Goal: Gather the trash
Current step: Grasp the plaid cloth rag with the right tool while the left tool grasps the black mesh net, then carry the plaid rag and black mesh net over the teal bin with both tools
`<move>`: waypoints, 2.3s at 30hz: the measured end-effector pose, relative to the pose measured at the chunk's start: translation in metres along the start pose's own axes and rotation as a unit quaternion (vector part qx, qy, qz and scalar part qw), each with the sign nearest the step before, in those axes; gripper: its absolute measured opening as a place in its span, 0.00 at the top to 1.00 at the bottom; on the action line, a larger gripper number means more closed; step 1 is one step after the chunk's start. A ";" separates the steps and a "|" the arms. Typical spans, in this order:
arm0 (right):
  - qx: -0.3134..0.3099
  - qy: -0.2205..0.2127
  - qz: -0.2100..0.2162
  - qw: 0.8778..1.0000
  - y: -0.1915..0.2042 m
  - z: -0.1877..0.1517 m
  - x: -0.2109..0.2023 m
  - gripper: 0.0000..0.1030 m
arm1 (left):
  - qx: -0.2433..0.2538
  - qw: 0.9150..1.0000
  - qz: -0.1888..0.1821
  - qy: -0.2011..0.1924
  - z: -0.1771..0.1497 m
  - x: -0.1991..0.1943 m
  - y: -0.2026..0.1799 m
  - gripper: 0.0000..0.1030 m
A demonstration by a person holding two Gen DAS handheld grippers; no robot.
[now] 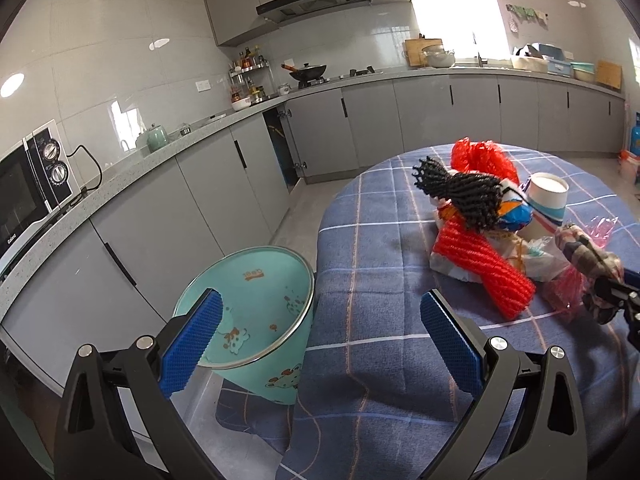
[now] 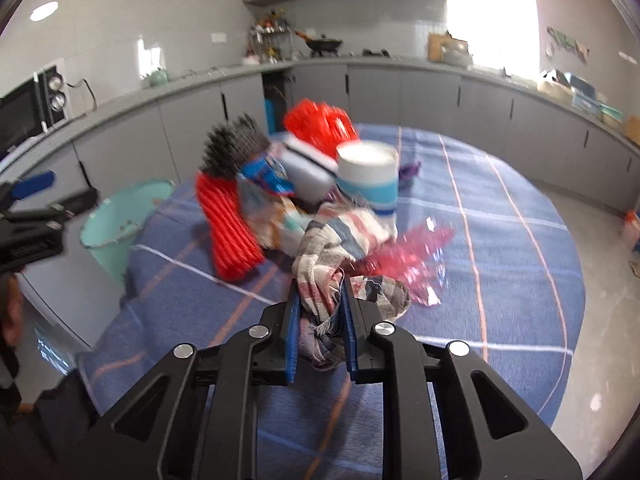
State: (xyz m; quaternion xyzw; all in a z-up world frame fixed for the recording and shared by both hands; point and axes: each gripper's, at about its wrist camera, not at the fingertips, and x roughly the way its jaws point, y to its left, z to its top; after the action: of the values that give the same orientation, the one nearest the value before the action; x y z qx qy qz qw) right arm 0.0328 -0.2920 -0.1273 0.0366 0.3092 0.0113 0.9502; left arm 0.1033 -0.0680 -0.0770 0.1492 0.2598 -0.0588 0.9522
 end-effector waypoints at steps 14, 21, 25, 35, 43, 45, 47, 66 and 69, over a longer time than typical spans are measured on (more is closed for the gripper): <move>-0.003 -0.104 -0.049 0.993 -0.018 0.058 -0.020 0.82 | 0.007 0.999 -0.030 -0.035 0.048 0.012 -0.049 0.05; 0.025 -0.101 -0.093 0.990 -0.046 0.072 0.015 0.82 | 0.017 0.999 -0.042 -0.026 0.073 0.040 -0.084 0.05; 0.040 -0.092 -0.096 0.990 -0.059 0.070 0.028 0.82 | 0.022 0.999 -0.038 -0.010 0.080 0.061 -0.094 0.06; 0.044 -0.083 -0.090 0.992 -0.065 0.064 0.037 0.82 | 0.014 0.996 -0.074 0.038 0.072 0.089 -0.101 0.54; 0.039 -0.092 -0.089 0.991 -0.062 0.067 0.031 0.82 | 0.019 0.997 -0.069 0.008 0.074 0.073 -0.094 0.80; 0.038 -0.095 -0.087 0.991 -0.061 0.069 0.029 0.82 | 0.016 0.998 -0.067 -0.001 0.077 0.067 -0.088 0.80; 0.038 -0.099 -0.085 0.991 -0.061 0.069 0.025 0.82 | 0.015 0.998 -0.062 -0.012 0.078 0.060 -0.082 0.80; -0.010 -0.142 -0.009 0.990 -0.006 0.102 0.020 0.82 | -0.038 0.998 -0.026 -0.041 0.065 0.040 0.007 0.80; -0.022 -0.143 0.007 0.989 0.009 0.107 0.024 0.82 | -0.041 0.998 -0.012 -0.038 0.059 0.043 0.018 0.80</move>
State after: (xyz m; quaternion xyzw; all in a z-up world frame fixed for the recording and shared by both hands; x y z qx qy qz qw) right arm 0.1154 -0.2889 -0.0546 0.0193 0.1694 0.0189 0.9852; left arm 0.1721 -0.0706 -0.0462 0.1045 0.2271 -0.0650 0.9661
